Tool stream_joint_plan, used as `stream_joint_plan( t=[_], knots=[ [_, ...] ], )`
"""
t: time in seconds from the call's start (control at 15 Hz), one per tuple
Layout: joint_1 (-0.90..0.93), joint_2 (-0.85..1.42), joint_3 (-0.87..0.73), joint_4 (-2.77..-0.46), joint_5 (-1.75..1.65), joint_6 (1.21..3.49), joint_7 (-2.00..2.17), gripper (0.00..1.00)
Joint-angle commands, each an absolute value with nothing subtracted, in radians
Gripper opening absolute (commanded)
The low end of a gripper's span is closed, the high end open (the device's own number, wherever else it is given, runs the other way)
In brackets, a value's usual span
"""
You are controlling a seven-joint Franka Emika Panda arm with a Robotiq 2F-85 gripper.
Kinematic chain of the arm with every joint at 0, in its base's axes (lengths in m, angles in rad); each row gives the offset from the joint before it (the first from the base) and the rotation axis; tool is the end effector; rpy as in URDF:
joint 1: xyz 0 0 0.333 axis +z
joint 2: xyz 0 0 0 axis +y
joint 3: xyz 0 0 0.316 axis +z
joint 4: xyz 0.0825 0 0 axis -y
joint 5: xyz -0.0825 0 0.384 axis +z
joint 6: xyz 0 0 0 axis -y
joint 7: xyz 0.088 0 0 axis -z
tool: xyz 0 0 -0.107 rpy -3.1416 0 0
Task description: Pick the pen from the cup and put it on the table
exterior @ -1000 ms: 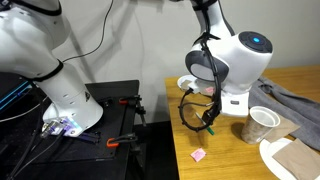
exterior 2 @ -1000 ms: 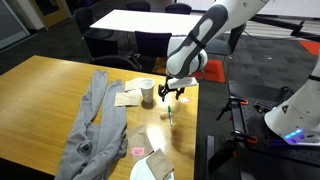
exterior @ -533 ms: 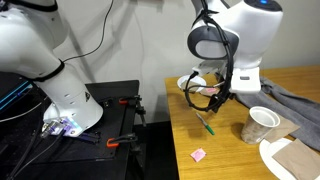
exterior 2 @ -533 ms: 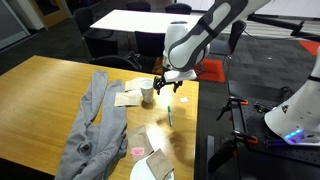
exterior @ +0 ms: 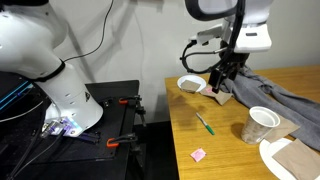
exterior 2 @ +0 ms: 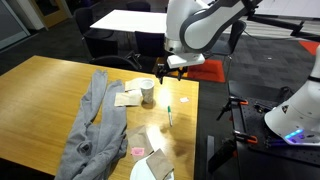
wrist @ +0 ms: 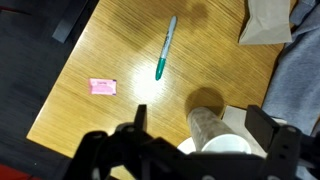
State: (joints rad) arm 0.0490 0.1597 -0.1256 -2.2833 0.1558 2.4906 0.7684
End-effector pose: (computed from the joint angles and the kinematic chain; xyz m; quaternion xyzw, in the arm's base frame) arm 0.5332 -0.0418 0.2888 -0.8850 0.4633 -0.0103 0.0449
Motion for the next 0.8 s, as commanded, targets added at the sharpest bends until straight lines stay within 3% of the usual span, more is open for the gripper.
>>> stream_joint_plan(
  t=[0.0,0.33,0.73],
  knots=[
    [0.043,0.024,-0.11,-2.317,0.046,2.386,0.819,1.0],
    [0.023,-0.049,-0.072,-2.277,-0.019,2.25,0.729,1.0],
    [0.014,-0.039,-0.06,-2.282,-0.003,2.28,0.743,1.0]
  ],
)
